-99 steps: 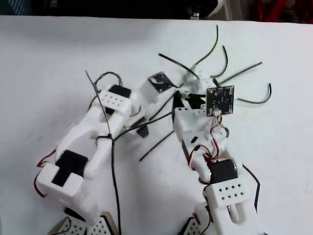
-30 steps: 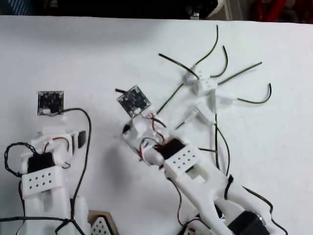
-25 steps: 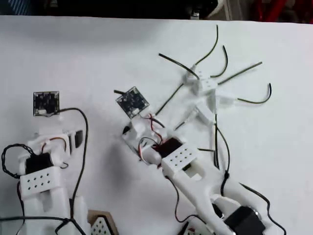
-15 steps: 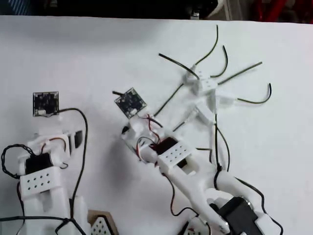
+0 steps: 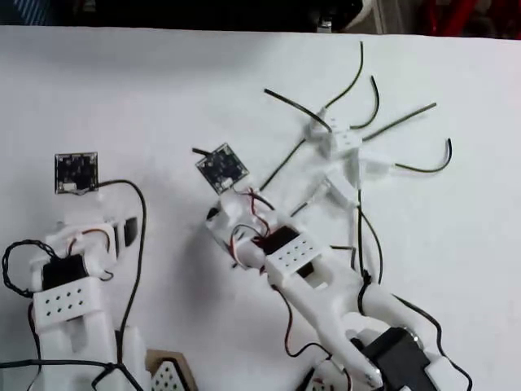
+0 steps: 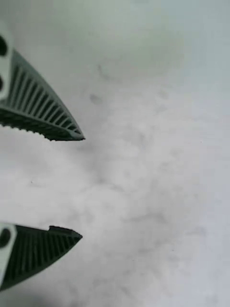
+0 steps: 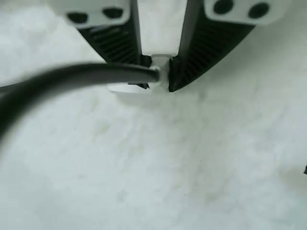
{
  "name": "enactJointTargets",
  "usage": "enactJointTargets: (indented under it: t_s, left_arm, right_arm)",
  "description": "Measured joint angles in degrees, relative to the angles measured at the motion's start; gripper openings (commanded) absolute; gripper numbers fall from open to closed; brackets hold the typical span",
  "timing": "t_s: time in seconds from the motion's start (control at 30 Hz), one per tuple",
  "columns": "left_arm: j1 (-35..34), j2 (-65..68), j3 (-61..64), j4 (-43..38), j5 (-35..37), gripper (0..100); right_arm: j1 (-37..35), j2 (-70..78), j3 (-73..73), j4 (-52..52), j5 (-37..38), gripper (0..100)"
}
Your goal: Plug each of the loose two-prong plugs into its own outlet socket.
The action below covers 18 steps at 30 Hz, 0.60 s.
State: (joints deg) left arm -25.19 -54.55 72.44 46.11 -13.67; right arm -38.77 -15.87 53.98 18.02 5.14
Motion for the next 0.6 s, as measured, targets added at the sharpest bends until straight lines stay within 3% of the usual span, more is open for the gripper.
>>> enactJointTargets:
  t_s: [0.4,0.6]
  left_arm:
    - [0.0,0.0,0.0,0.0,0.0,29]
    - [0.0,0.0,0.0,0.0,0.0,29]
  right_arm:
    - [-1.76,5.27,-2.55,1.67,0.09,1.7]
    - [-1.93,8.18,-4.66,5.1,6.42,1.7]
